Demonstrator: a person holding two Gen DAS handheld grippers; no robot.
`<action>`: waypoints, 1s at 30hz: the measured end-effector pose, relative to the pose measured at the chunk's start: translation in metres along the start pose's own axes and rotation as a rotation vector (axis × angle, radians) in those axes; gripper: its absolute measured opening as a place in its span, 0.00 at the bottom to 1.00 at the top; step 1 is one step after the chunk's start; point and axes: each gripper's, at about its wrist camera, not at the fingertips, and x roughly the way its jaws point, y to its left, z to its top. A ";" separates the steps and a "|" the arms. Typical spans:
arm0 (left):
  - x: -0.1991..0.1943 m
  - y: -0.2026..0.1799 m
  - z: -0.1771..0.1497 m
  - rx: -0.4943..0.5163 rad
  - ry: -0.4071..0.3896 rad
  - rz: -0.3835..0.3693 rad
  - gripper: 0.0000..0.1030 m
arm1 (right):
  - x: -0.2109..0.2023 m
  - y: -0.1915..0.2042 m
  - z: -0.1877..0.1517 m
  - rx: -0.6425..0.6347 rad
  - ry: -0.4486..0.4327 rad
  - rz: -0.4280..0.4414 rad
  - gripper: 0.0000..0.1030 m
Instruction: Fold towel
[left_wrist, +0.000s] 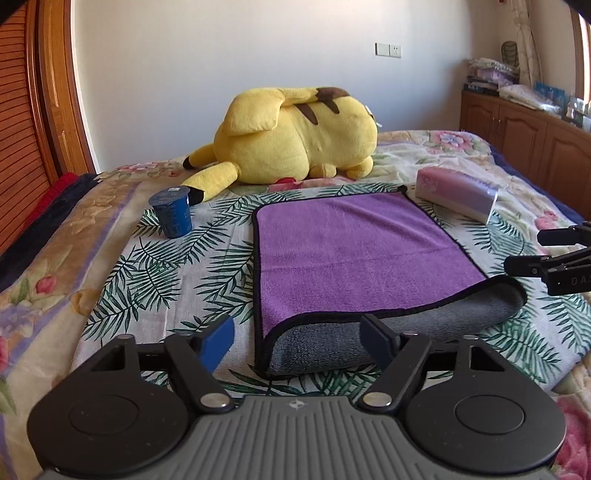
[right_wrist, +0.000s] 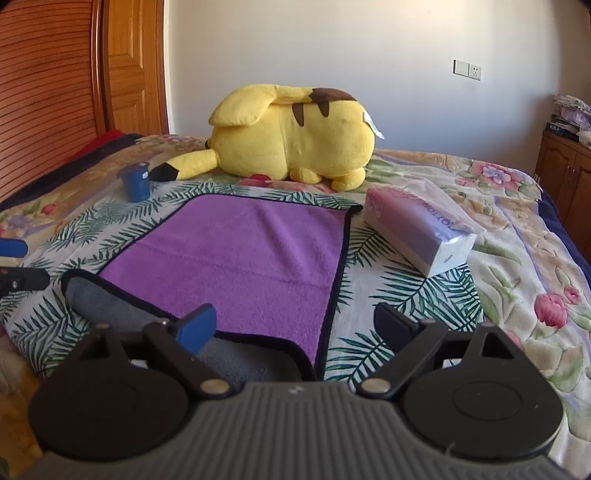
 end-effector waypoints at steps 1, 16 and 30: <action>0.003 0.001 0.000 0.000 0.005 0.000 0.50 | 0.002 0.000 0.000 0.000 0.006 0.003 0.86; 0.040 0.018 -0.002 -0.034 0.088 0.005 0.28 | 0.027 -0.008 -0.004 0.009 0.089 0.040 0.74; 0.058 0.028 -0.009 -0.051 0.129 -0.021 0.06 | 0.041 -0.013 -0.010 0.037 0.175 0.079 0.63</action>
